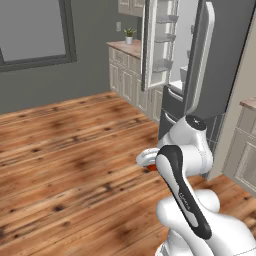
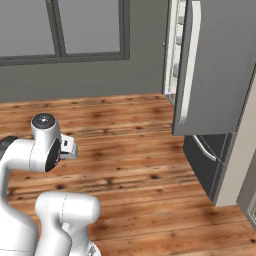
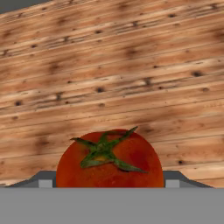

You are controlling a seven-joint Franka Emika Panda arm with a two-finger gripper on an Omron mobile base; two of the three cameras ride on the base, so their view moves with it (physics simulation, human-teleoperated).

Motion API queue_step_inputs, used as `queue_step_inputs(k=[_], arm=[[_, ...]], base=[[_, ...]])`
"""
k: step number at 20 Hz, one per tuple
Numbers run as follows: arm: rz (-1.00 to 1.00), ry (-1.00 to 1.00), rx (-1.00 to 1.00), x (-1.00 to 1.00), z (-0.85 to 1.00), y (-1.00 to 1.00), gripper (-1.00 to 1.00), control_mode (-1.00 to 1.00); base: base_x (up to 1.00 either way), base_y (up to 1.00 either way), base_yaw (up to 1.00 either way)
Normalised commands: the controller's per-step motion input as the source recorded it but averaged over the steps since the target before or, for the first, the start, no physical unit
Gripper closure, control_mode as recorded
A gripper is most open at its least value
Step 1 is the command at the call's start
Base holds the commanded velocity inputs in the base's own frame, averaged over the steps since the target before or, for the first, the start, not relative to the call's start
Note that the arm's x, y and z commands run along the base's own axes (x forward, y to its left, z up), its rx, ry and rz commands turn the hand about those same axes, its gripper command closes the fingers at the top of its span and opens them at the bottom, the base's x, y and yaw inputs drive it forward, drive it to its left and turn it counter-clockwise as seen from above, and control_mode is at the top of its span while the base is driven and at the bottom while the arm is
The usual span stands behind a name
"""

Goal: Place the tomato in the correct fridge rack based on whether it is a fruit or vegetable. Finally, close the fridge door.

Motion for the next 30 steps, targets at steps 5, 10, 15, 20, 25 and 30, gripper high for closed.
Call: queue_step_inputs(k=[5,10,15,20,25,30], arm=[[0.00,0.00,0.00,0.00,0.00,0.00,1.00,1.00],[0.00,0.00,0.00,0.00,0.00,0.00,1.00,1.00],[0.00,0.00,0.00,0.00,0.00,0.00,1.00,1.00],[0.00,0.00,0.00,0.00,0.00,0.00,1.00,1.00],[0.00,0.00,0.00,0.00,0.00,0.00,1.00,1.00],[0.00,0.00,0.00,0.00,0.00,0.00,1.00,1.00]], base=[[1.00,0.84,-0.41],[1.00,0.93,-0.54],[1.00,0.97,-0.59],[1.00,0.88,-0.68],[0.99,0.88,-0.68],[0.82,0.79,-0.73]])
